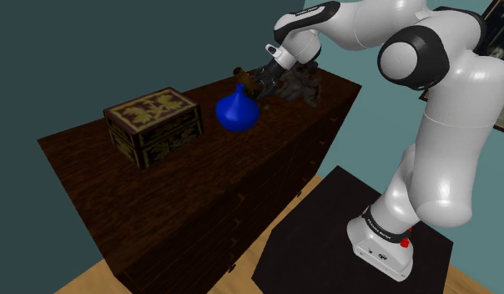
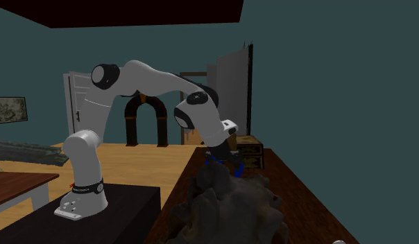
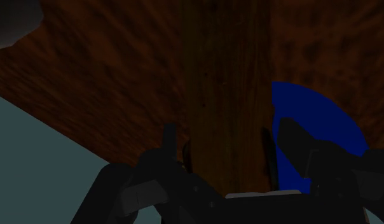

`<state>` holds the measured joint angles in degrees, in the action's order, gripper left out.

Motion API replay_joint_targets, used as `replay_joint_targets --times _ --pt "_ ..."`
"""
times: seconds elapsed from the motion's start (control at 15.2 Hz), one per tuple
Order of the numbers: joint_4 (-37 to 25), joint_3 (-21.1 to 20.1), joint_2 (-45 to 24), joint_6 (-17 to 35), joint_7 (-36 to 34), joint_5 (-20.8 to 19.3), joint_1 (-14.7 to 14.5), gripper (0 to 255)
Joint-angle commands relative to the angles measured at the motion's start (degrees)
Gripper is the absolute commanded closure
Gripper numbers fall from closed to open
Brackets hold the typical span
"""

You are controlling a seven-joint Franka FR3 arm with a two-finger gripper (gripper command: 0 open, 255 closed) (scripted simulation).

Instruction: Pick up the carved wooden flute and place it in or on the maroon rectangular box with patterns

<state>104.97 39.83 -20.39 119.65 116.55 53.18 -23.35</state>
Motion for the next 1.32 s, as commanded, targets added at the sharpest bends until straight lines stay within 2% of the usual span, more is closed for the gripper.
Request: replay_joint_targets --times 0.0,0.53,1.25 --pt "0.0 0.0 0.0 0.0 0.0 0.0 0.0 255" --pt "0.0 0.0 0.0 0.0 0.0 0.0 0.0 255" --pt "-3.5 1.7 3.6 -4.3 -5.5 -4.8 -1.0 255"
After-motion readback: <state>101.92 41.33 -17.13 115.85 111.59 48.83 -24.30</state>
